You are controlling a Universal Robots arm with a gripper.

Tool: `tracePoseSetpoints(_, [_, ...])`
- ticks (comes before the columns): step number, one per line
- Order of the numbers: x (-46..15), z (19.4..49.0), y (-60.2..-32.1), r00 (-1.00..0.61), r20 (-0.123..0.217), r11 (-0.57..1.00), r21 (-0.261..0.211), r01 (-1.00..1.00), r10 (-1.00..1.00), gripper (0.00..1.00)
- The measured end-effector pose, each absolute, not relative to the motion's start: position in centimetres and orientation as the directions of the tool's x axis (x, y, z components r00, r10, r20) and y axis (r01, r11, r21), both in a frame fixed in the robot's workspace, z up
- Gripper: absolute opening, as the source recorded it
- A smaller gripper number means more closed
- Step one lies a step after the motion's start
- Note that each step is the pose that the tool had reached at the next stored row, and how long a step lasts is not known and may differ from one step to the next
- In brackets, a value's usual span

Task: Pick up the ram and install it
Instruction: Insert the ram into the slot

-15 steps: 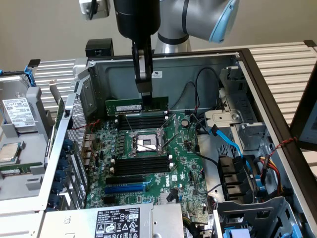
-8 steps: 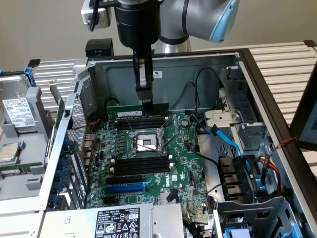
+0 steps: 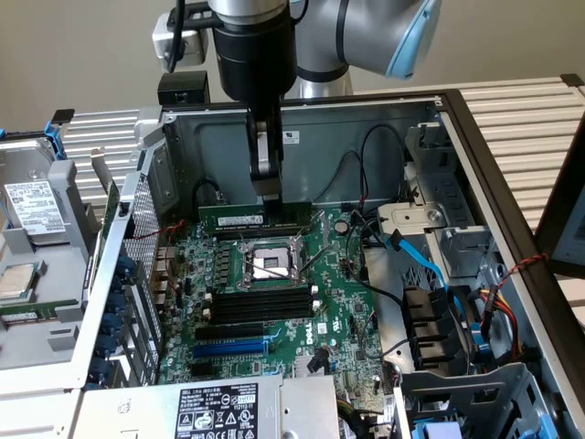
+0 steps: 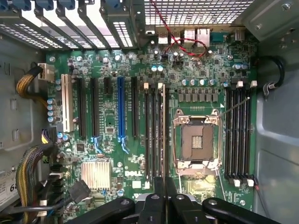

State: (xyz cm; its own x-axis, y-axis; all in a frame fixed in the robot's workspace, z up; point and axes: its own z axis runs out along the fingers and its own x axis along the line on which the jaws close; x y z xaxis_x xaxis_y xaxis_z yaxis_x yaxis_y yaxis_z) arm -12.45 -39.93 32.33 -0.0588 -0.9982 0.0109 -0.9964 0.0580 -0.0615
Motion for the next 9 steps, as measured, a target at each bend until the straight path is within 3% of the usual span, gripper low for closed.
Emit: tracePoseSetpoints(9, [-12.5, 30.7, -39.9, -0.063, 0.012, 0.063, -0.062, -0.996, -0.998, 0.12])
